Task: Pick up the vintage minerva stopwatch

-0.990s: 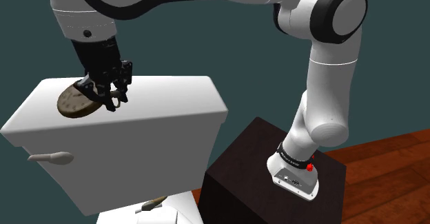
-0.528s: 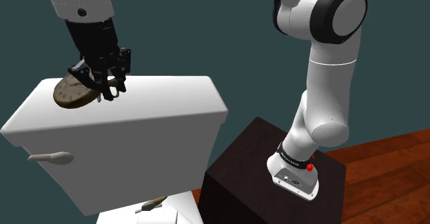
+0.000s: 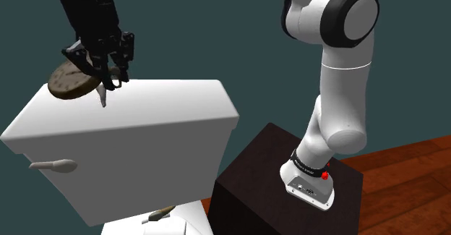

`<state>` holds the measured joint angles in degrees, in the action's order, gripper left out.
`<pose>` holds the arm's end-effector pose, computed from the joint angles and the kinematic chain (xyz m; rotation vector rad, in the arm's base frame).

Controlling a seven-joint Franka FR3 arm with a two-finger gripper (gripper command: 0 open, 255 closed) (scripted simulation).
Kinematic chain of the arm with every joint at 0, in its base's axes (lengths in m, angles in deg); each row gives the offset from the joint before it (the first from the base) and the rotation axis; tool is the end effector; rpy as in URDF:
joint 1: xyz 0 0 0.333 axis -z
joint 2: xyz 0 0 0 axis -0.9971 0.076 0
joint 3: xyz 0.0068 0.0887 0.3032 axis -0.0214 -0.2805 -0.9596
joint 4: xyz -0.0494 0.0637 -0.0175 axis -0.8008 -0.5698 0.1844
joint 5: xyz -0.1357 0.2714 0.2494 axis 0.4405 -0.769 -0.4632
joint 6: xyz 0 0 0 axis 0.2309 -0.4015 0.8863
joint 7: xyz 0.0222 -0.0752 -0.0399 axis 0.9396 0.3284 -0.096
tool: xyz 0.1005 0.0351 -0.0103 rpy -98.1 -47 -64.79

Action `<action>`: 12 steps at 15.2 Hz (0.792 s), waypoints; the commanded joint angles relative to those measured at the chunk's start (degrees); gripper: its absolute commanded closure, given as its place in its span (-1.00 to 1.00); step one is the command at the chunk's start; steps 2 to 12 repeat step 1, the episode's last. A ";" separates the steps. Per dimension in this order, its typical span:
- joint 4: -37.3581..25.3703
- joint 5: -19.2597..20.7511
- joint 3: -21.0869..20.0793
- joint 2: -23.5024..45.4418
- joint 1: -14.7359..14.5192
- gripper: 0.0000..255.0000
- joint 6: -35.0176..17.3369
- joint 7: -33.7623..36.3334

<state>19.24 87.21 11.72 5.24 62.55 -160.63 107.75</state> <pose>0.4559 0.4529 0.5823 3.0603 0.4541 -0.1263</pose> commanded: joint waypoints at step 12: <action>-0.57 0.03 -0.02 0.06 -0.11 1.00 0.51 0.03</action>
